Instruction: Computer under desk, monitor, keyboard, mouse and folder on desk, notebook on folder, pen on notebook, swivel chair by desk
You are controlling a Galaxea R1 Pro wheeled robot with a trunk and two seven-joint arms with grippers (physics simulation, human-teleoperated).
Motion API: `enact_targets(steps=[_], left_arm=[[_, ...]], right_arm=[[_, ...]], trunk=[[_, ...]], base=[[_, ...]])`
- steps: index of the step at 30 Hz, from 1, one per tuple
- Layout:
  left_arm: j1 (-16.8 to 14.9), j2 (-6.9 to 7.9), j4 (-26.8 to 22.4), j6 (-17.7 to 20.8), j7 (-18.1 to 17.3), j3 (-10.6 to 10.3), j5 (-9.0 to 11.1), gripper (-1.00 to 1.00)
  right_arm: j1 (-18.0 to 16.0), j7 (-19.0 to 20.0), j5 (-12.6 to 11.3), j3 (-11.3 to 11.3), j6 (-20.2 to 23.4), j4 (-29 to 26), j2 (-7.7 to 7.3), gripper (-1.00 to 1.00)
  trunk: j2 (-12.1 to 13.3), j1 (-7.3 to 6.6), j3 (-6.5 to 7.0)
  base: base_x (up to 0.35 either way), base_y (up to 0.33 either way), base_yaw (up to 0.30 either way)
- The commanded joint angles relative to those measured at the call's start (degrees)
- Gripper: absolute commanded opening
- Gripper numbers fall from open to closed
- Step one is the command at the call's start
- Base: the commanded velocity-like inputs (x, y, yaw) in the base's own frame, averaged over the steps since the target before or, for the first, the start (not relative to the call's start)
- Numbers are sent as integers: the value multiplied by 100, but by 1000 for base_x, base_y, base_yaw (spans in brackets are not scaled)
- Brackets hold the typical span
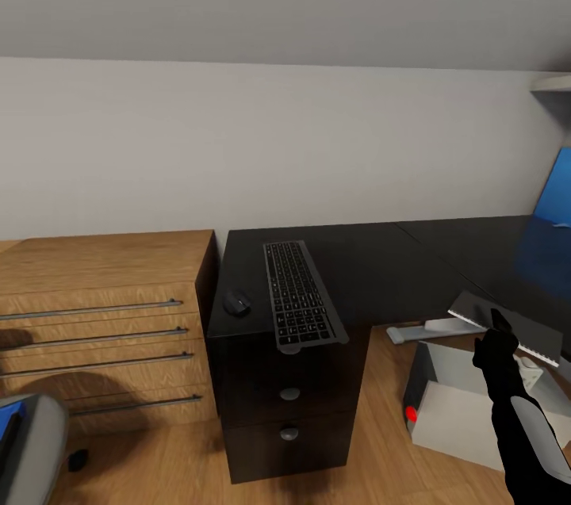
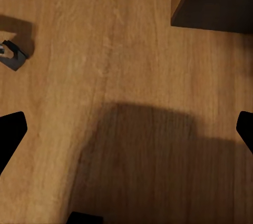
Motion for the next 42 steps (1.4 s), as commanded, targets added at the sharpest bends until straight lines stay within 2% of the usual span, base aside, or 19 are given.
enact_targets(steps=[1, 5, 20, 27, 35, 42], left_arm=[[1, 8, -15, 21, 52, -26, 55, 100], [1, 3, -15, 21, 52, -31, 55, 100], [1, 2, -15, 21, 52, -33, 55, 100], [2, 0, -15, 21, 52, -33, 55, 100], [1, -1, -15, 21, 52, -33, 55, 100], [1, -1, -14, 21, 55, -37, 55, 100]], right_arm=[[-2, 24, -60, 5, -12, 2, -1, 100], [-2, 24, -60, 5, -12, 2, -1, 100], [-2, 46, -60, -14, -27, -12, -12, 100], [-2, 42, -60, -21, -29, -8, -152, 100], [-2, 42, -60, -49, -29, -7, -196, 100], [-2, 36, -60, -56, -29, -7, -295, 100]], trunk=[[-2, -1, -5], [118, -66, 49], [118, -66, 49], [118, -66, 49], [118, -66, 49], [118, -66, 49]], base=[[0, 0, 0], [0, 0, 0], [0, 0, 0], [0, 0, 0], [0, 0, 0], [0, 0, 0]])
